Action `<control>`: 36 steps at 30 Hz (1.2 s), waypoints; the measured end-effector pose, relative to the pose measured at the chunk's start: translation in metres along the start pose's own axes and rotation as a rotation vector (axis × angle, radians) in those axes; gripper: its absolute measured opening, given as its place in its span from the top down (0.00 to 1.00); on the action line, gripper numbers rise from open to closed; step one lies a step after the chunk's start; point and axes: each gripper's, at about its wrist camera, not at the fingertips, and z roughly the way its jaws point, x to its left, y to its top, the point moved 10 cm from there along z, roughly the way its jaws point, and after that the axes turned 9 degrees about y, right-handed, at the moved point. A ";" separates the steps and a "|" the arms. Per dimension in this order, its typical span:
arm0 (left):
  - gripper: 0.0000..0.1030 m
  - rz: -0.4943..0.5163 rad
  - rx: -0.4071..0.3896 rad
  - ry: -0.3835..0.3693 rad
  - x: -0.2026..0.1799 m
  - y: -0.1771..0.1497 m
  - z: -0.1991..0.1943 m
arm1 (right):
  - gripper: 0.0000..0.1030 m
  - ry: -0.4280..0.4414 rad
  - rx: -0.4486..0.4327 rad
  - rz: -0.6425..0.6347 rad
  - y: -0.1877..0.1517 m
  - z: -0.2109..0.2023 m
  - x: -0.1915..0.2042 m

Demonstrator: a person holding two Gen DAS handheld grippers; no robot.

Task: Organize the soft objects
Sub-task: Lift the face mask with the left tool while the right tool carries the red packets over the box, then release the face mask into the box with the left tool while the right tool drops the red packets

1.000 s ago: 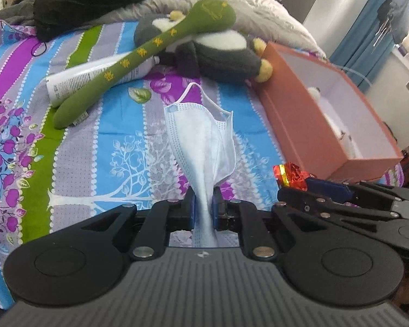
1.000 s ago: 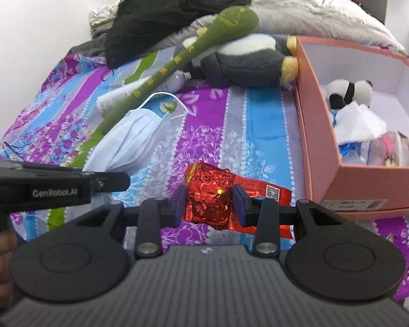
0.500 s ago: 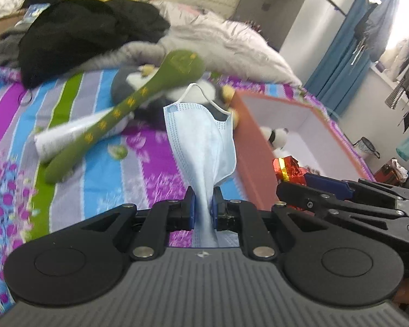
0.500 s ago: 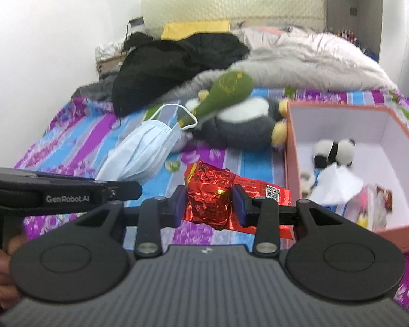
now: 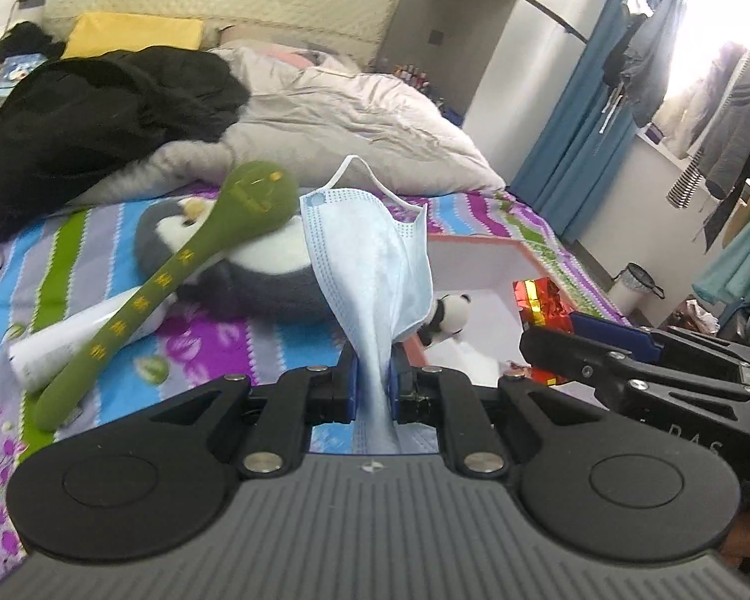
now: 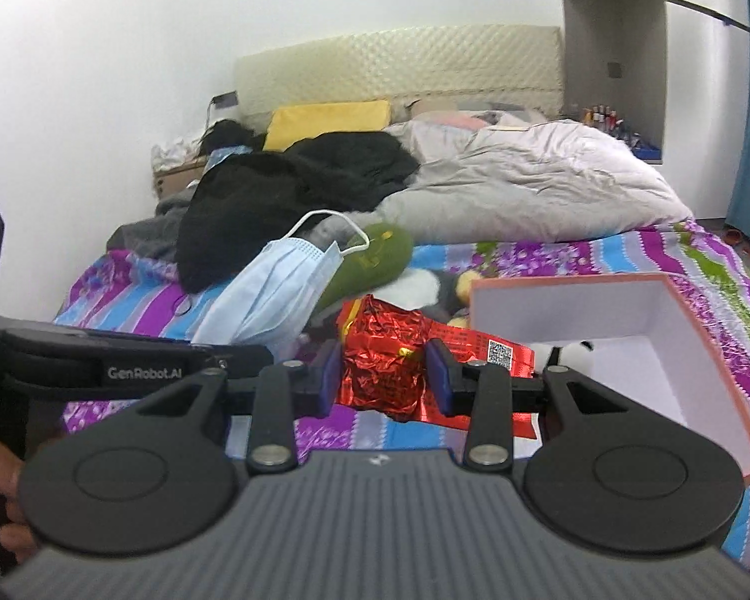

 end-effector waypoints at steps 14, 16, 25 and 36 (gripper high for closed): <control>0.86 0.064 0.065 -0.090 -0.073 0.025 0.081 | 0.61 -0.135 -0.002 0.073 0.008 0.008 -0.097; 0.86 0.072 0.085 -0.099 -0.083 0.025 0.099 | 0.61 -0.150 0.012 0.094 0.001 0.012 -0.111; 0.86 0.097 0.186 -0.122 -0.111 0.010 0.176 | 0.61 -0.208 0.124 0.173 -0.038 0.039 -0.169; 0.86 0.132 0.324 -0.112 -0.130 -0.023 0.249 | 0.60 -0.241 0.267 0.259 -0.087 0.074 -0.218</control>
